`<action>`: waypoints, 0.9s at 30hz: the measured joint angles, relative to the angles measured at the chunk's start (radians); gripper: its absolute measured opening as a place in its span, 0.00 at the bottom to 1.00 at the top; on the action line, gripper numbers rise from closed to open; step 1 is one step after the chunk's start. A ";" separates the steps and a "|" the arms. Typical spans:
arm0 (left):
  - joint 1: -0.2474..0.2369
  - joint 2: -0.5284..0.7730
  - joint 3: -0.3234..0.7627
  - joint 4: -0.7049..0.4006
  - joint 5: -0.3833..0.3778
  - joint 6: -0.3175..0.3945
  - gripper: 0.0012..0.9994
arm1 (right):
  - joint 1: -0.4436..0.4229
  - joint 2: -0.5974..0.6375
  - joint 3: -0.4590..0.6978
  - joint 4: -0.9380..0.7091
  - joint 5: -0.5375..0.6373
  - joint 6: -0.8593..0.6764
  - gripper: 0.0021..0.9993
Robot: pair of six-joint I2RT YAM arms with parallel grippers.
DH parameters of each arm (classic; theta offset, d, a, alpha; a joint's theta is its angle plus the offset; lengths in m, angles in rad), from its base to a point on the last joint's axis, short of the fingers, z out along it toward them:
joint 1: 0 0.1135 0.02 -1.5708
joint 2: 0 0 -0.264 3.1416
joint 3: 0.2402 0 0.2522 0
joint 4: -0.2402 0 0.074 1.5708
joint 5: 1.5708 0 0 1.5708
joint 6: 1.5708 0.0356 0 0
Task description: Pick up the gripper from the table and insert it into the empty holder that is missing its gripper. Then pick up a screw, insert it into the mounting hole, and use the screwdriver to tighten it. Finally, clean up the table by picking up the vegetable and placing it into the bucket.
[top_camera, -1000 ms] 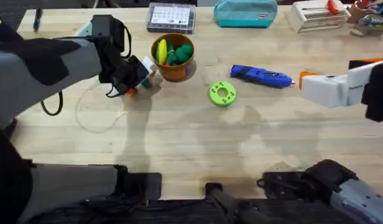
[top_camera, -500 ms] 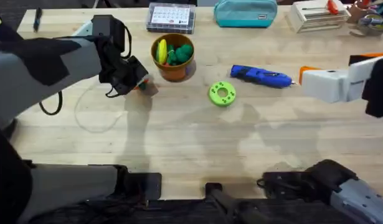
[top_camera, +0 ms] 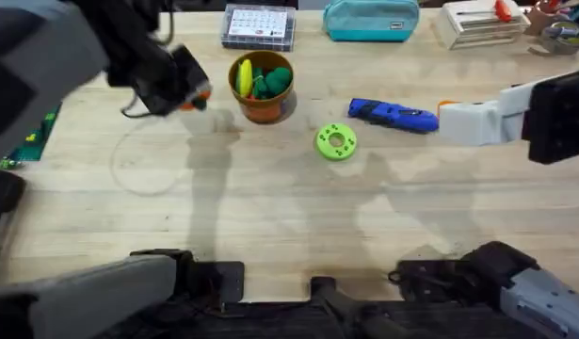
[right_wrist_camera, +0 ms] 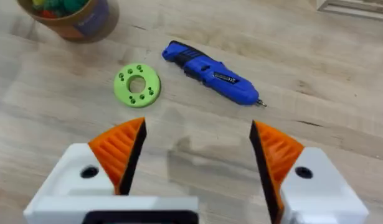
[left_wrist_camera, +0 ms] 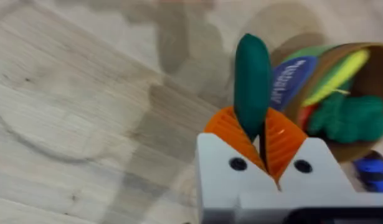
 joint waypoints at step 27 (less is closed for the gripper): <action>-0.216 0.123 0.104 0.215 0.145 0.104 0.14 | 0.000 0.006 0.000 0.026 0.000 0.000 0.98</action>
